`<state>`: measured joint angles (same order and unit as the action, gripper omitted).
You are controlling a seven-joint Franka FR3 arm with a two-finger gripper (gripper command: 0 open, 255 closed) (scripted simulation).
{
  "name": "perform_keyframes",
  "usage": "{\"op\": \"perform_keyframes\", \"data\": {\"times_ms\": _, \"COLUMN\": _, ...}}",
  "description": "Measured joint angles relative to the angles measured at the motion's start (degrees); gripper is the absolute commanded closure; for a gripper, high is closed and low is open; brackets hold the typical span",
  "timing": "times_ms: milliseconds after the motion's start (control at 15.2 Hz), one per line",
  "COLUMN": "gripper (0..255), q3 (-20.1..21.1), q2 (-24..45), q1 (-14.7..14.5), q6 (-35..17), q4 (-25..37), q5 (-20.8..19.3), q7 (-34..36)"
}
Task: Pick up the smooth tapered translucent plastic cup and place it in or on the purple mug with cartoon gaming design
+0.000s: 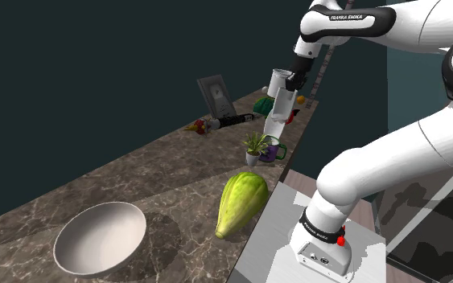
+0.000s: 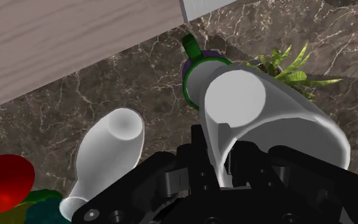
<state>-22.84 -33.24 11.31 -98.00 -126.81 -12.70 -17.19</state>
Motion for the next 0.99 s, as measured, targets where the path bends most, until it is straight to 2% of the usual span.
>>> {"op": "perform_keyframes", "data": {"times_ms": 264, "gripper": 255, "q3": -1.9, "q2": 1.1, "q1": 0.3, "q6": -2.5, "q4": -1.1, "q5": -0.6, "q7": -1.6}}
{"op": "perform_keyframes", "data": {"times_ms": 990, "gripper": 255, "q3": -3.3, "q2": 1.2, "q1": 0.8, "q6": -10.6, "q4": -9.1, "q5": -1.8, "q7": -1.2}}
